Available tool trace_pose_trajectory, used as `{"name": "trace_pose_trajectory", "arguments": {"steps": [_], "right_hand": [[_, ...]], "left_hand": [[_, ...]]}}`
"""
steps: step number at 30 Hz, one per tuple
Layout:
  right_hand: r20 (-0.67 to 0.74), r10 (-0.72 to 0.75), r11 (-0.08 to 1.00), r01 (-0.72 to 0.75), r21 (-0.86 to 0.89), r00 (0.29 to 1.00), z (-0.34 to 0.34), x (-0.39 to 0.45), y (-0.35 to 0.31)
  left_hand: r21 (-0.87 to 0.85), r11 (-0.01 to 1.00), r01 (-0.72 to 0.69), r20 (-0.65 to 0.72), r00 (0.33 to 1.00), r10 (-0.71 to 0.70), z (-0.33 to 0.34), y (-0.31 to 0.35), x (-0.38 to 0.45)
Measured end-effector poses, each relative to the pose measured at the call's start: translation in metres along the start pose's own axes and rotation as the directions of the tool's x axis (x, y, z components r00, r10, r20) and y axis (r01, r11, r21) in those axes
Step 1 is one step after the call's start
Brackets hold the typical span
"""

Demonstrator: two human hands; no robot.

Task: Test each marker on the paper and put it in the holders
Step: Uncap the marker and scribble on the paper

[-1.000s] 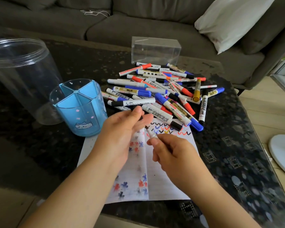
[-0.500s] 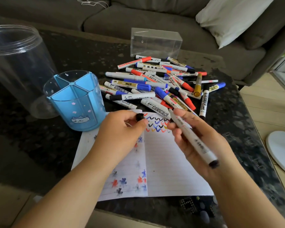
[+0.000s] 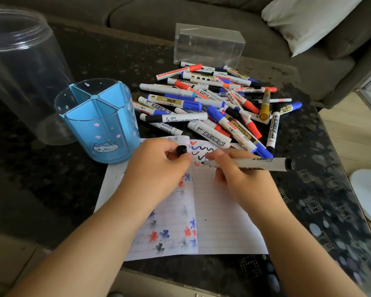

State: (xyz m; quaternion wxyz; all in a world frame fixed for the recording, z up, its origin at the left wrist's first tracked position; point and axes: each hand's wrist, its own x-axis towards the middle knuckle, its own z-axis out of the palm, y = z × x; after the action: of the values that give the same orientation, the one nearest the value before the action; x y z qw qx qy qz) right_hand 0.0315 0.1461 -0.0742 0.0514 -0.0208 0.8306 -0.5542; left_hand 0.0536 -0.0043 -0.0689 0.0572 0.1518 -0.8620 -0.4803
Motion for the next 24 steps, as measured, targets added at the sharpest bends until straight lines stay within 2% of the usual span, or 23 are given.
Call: {"name": "trace_pose_trajectory", "arguments": {"steps": [4, 10, 18, 24], "right_hand": [[-0.011, 0.013, 1.000, -0.013, -0.003, 1.000, 0.006, 0.005, 0.005], [-0.003, -0.054, 0.998, 0.054, -0.044, 0.999, 0.012, 0.009, 0.007], [0.029, -0.083, 0.989, 0.086, -0.122, 0.996, 0.011, 0.012, 0.011], [-0.045, -0.092, 0.989, 0.087, -0.116, 0.995, 0.011, 0.011, 0.011]], "left_hand": [[0.018, 1.000, -0.003, 0.023, 1.000, 0.003, 0.000, -0.002, 0.001], [0.101, 0.995, -0.014, 0.030, 0.999, 0.011, 0.000, -0.001, 0.002], [0.099, 0.995, -0.010, 0.046, 0.999, 0.006, 0.000, -0.002, 0.001], [0.086, 0.996, 0.000, 0.055, 0.998, -0.005, -0.001, -0.002, 0.001]]}}
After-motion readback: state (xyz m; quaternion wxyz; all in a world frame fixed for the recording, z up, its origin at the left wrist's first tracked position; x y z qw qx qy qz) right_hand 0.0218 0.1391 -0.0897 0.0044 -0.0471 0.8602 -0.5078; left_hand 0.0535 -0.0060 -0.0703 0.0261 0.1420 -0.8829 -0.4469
